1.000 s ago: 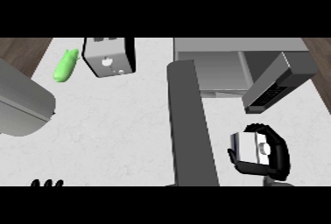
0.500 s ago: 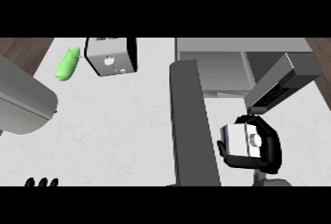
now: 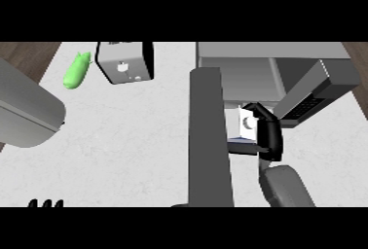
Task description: Pick up the milk, place it into the microwave and close the microwave
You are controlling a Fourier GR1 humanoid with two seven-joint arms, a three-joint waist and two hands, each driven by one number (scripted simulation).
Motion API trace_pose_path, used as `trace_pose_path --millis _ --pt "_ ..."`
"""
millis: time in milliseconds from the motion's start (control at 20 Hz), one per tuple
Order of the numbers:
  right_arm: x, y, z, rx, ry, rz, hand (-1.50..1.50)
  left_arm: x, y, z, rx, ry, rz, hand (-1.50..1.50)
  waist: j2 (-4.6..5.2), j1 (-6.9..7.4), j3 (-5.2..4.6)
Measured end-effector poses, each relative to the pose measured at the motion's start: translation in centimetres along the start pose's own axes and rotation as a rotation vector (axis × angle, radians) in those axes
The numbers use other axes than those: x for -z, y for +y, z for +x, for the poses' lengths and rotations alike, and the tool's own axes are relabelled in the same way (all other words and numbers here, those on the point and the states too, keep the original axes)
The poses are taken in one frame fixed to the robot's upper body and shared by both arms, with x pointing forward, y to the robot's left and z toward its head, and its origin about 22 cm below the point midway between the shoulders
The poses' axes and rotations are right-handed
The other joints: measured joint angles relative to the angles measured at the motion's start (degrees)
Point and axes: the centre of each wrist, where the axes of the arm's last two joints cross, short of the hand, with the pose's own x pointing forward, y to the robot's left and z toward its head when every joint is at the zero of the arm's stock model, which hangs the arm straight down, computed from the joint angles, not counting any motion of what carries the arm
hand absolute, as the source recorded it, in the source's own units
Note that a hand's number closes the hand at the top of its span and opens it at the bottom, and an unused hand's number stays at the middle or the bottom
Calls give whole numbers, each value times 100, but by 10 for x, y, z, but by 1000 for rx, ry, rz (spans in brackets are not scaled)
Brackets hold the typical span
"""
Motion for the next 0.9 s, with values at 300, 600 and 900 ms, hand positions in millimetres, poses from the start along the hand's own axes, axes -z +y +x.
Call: trace_pose_path --millis 300,600,900 --pt "27 6 -27 -52 60 -37 150 -2 1 4 -1 1 -6 -150 18 51 3" --pt "52 3 -46 -96 99 -68 150 0 12 6 4 -4 -20 -150 58 139 7" --pt "69 -6 -51 -227 120 -87 150 7 12 -1 -1 3 -31 -150 109 243 11"
